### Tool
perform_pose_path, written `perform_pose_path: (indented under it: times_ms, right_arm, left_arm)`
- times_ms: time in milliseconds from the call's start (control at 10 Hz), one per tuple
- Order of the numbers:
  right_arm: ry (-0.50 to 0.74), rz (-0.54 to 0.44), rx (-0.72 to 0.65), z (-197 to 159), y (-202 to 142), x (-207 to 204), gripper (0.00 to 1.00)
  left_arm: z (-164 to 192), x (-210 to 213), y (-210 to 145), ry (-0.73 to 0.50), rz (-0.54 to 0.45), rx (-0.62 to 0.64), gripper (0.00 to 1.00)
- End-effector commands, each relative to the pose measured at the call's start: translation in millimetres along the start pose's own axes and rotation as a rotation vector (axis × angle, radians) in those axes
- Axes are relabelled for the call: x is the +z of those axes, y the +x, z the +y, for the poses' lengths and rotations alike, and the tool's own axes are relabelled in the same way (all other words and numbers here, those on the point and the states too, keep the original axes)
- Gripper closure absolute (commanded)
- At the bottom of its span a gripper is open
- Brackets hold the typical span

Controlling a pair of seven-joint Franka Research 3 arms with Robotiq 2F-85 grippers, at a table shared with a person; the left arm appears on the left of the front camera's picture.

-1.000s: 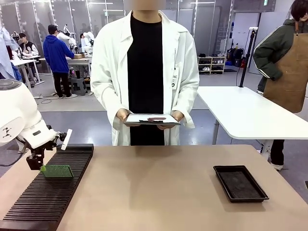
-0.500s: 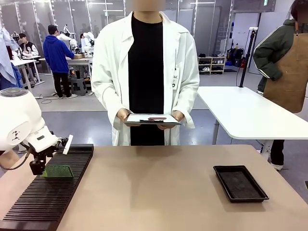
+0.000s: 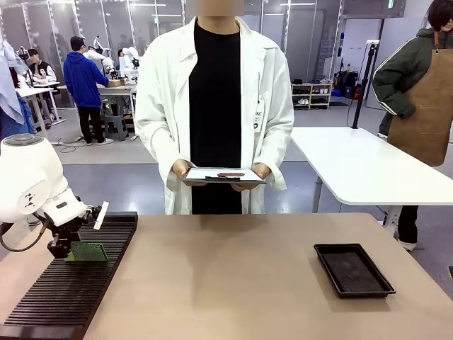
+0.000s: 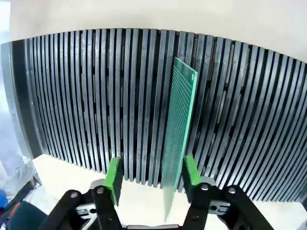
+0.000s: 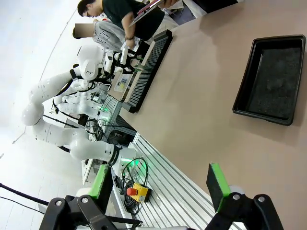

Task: Inspect the PCB.
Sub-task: Pick up the Blank PCB and present it to the human.

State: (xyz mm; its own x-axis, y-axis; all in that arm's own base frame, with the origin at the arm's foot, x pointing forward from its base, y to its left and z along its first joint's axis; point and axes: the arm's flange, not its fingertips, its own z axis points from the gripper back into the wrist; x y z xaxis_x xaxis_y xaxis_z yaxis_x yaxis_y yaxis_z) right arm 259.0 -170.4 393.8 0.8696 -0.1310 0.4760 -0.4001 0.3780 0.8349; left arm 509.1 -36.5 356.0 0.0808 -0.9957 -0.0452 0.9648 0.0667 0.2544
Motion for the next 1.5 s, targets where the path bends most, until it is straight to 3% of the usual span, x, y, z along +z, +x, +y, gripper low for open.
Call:
perform_pose_path:
  times_ms: [0, 600, 800, 1000, 1100, 1300, 1400]
  right_arm:
    - [0.009, -0.011, 0.022, -0.1, 1.0, 0.4, 0.0]
    - [0.009, -0.011, 0.022, -0.1, 1.0, 0.4, 0.0]
    - [0.009, -0.011, 0.022, -0.1, 1.0, 0.4, 0.0]
    - [0.009, -0.011, 0.022, -0.1, 1.0, 0.4, 0.0]
    - [0.009, -0.011, 0.022, -0.1, 1.0, 0.4, 0.0]
    - [0.009, -0.011, 0.022, -0.1, 1.0, 0.4, 0.0]
    - [0.009, -0.011, 0.022, -0.1, 1.0, 0.4, 0.0]
  left_arm:
    - [8.9, -0.7, -4.8, -0.019, -0.005, -0.02, 1.0]
    - [7.3, 6.3, -9.6, -0.049, -0.002, -0.024, 1.0]
    - [3.3, 33.5, -18.4, -0.044, -0.033, -0.014, 1.0]
    - [3.3, 84.3, -34.4, -0.068, -0.058, 0.128, 1.0]
    - [-0.8, 102.8, -43.1, -0.083, -0.148, 0.174, 1.0]
    - [-11.2, 105.4, -54.1, -0.328, -0.427, 0.429, 1.0]
    - [-25.1, 101.2, -48.7, -0.395, -0.541, 0.522, 1.0]
